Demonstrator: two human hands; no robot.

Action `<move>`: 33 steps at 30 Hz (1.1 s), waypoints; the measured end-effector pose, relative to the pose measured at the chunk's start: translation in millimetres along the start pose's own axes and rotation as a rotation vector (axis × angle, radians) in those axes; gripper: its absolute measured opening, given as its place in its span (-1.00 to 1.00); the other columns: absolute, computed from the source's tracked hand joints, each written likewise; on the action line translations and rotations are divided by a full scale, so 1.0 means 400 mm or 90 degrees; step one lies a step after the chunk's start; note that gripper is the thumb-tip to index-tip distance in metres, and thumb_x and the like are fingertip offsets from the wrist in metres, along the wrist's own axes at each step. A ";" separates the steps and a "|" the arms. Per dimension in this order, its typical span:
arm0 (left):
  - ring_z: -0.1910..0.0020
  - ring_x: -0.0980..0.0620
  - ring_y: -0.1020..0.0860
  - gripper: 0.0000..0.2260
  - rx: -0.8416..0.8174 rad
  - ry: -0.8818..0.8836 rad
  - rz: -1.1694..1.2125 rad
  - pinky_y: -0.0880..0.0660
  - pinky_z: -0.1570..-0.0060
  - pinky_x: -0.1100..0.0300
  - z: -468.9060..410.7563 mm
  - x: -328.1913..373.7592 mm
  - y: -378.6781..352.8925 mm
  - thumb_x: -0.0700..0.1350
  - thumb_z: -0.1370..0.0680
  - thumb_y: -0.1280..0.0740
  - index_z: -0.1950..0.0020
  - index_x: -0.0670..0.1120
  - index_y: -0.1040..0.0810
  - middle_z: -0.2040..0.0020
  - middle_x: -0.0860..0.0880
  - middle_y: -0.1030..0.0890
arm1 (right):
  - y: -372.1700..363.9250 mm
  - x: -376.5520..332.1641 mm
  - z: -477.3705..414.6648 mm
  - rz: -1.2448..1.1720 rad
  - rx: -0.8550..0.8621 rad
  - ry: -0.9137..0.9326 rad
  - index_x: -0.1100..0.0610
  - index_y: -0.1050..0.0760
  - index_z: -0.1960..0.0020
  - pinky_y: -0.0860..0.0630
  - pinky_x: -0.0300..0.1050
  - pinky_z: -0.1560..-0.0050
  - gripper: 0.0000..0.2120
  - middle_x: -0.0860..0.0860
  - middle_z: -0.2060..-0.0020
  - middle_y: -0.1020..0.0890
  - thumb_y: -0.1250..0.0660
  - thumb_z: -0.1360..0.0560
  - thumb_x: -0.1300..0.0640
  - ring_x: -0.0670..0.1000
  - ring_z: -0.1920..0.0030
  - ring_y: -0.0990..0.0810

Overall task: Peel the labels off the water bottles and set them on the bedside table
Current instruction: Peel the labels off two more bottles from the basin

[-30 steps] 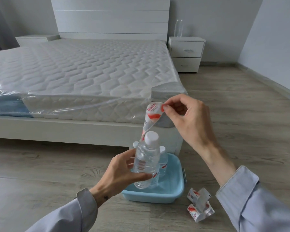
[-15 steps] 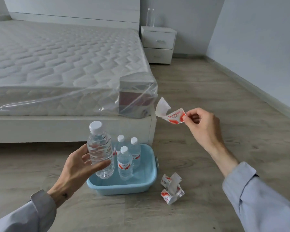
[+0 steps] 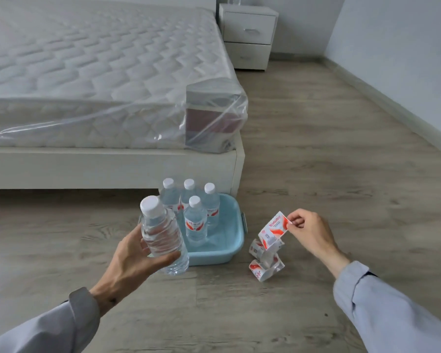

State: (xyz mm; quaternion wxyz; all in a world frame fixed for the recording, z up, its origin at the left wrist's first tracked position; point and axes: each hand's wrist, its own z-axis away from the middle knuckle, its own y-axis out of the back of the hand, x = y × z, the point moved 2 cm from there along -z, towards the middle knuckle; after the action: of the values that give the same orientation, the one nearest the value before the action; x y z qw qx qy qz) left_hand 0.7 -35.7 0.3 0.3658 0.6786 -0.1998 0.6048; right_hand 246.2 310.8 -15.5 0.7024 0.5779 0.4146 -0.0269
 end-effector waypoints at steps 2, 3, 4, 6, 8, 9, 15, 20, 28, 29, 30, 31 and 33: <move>-0.10 -0.01 -0.77 -0.33 0.009 0.023 -0.031 -0.68 -0.15 0.00 0.028 -0.039 0.000 0.20 -0.18 -0.72 -0.23 0.10 -0.63 -0.10 0.04 -0.79 | -0.021 0.011 0.004 0.012 -0.022 0.005 -0.08 -0.64 0.18 -0.55 -0.25 0.21 -0.79 -0.21 0.33 -0.67 -0.54 -0.46 0.22 -0.23 0.27 -0.65; -0.10 0.01 -0.76 -0.33 0.016 0.031 -0.052 -0.67 -0.15 0.02 0.041 -0.056 -0.001 0.20 -0.18 -0.71 -0.23 0.11 -0.62 -0.10 0.07 -0.78 | -0.031 0.016 0.005 0.017 -0.031 0.005 -0.05 -0.68 0.12 -0.55 -0.27 0.19 -0.83 -0.20 0.31 -0.67 -0.53 -0.47 0.22 -0.24 0.25 -0.65; -0.09 0.06 -0.75 -0.34 0.023 0.036 -0.077 -0.67 -0.12 0.11 0.054 -0.069 -0.002 0.21 -0.18 -0.69 -0.23 0.13 -0.61 -0.10 0.13 -0.77 | -0.040 0.021 0.006 0.025 -0.038 0.005 0.01 -0.71 0.05 -0.53 -0.32 0.19 -0.86 -0.19 0.29 -0.67 -0.52 -0.47 0.23 -0.25 0.24 -0.65; -0.06 0.21 -0.72 -0.39 0.033 0.043 -0.126 -0.60 0.00 0.40 0.073 -0.088 -0.008 0.25 -0.18 -0.66 -0.17 0.18 -0.59 -0.06 0.27 -0.74 | -0.056 0.028 0.009 0.044 -0.044 0.005 0.10 -0.73 -0.06 -0.45 -0.42 0.21 -0.83 -0.16 0.27 -0.67 -0.50 -0.49 0.26 -0.28 0.22 -0.63; -0.02 0.26 -0.69 -0.43 0.046 0.063 -0.154 -0.55 0.07 0.46 0.082 -0.107 -0.017 0.27 -0.18 -0.63 -0.12 0.22 -0.57 -0.01 0.29 -0.72 | -0.067 0.028 0.009 0.049 -0.043 0.002 0.12 -0.73 -0.07 -0.43 -0.42 0.21 -0.81 -0.13 0.26 -0.68 -0.48 -0.49 0.28 -0.25 0.23 -0.63; -0.02 0.27 -0.68 -0.45 0.052 0.072 -0.159 -0.54 0.07 0.46 0.085 -0.117 -0.023 0.27 -0.18 -0.62 -0.11 0.24 -0.56 0.00 0.29 -0.72 | -0.070 0.024 0.008 0.048 -0.040 0.000 0.12 -0.73 -0.07 -0.44 -0.39 0.21 -0.82 -0.12 0.25 -0.69 -0.48 -0.49 0.28 -0.23 0.23 -0.64; -0.01 0.26 -0.65 -0.48 0.068 0.092 -0.207 -0.47 0.12 0.51 0.090 -0.204 -0.055 0.02 -0.28 -0.73 -0.07 0.26 -0.52 0.04 0.20 -0.70 | -0.103 -0.062 -0.005 -0.027 -0.050 0.035 0.06 -0.71 -0.06 -0.52 -0.33 0.14 -0.83 -0.10 0.18 -0.73 -0.51 -0.50 0.25 -0.12 0.14 -0.71; -0.01 -0.04 -0.66 -0.48 0.108 0.118 -0.235 -0.56 0.00 0.14 0.091 -0.262 -0.057 -0.10 -0.30 -0.73 -0.16 0.00 -0.58 -0.01 0.05 -0.70 | -0.204 -0.215 -0.014 -0.106 -0.088 0.129 0.13 -0.72 -0.08 -0.64 -0.27 0.09 -0.82 -0.03 0.18 -0.75 -0.54 -0.49 0.25 -0.03 0.17 -0.73; -0.03 -0.09 -0.64 -0.50 0.145 0.155 -0.227 -0.58 -0.04 -0.07 0.096 -0.323 -0.040 -0.04 -0.32 -0.72 -0.14 -0.02 -0.57 -0.01 0.02 -0.69 | -0.364 -0.390 -0.050 -0.172 -0.091 0.209 0.18 -0.68 -0.16 -0.67 -0.09 -0.05 -0.64 0.03 0.05 -0.73 -0.64 -0.40 0.17 0.00 0.09 -0.69; -0.04 -0.06 -0.64 -0.49 0.147 0.161 -0.217 -0.58 -0.06 -0.05 0.097 -0.327 -0.038 -0.03 -0.32 -0.72 -0.16 0.00 -0.57 -0.03 0.03 -0.69 | -0.376 -0.397 -0.054 -0.165 -0.083 0.211 0.17 -0.68 -0.17 -0.65 -0.11 -0.06 -0.62 0.03 0.04 -0.74 -0.64 -0.39 0.14 -0.02 0.08 -0.68; -0.06 -0.04 -0.64 -0.48 0.150 0.167 -0.208 -0.58 -0.06 0.00 0.097 -0.329 -0.036 -0.03 -0.31 -0.72 -0.17 0.02 -0.57 -0.04 0.05 -0.69 | -0.385 -0.402 -0.057 -0.156 -0.076 0.210 0.15 -0.67 -0.17 -0.63 -0.15 -0.04 -0.61 0.02 0.03 -0.73 -0.65 -0.38 0.12 -0.04 0.08 -0.67; -0.07 -0.01 -0.64 -0.47 0.152 0.169 -0.202 -0.57 -0.05 0.06 0.097 -0.331 -0.033 -0.03 -0.31 -0.72 -0.18 0.04 -0.57 -0.05 0.07 -0.68 | -0.394 -0.405 -0.058 -0.146 -0.070 0.209 0.13 -0.67 -0.16 -0.59 -0.18 -0.03 -0.61 0.01 0.03 -0.73 -0.65 -0.38 0.10 -0.05 0.09 -0.65; -0.07 0.05 -0.63 -0.45 0.155 0.173 -0.193 -0.53 -0.01 0.19 0.097 -0.332 -0.030 0.00 -0.29 -0.72 -0.18 0.07 -0.55 -0.06 0.09 -0.67 | -0.408 -0.410 -0.059 -0.130 -0.060 0.207 0.13 -0.67 -0.14 -0.54 -0.17 -0.02 -0.63 0.02 0.04 -0.72 -0.65 -0.39 0.10 -0.03 0.08 -0.63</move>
State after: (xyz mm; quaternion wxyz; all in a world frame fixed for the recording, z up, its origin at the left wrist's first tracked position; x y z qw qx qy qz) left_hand 10.3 -79.3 -131.4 0.3912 0.6522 0.0300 0.6486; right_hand 41.5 204.2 -43.4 0.6462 0.4958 0.5800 0.0152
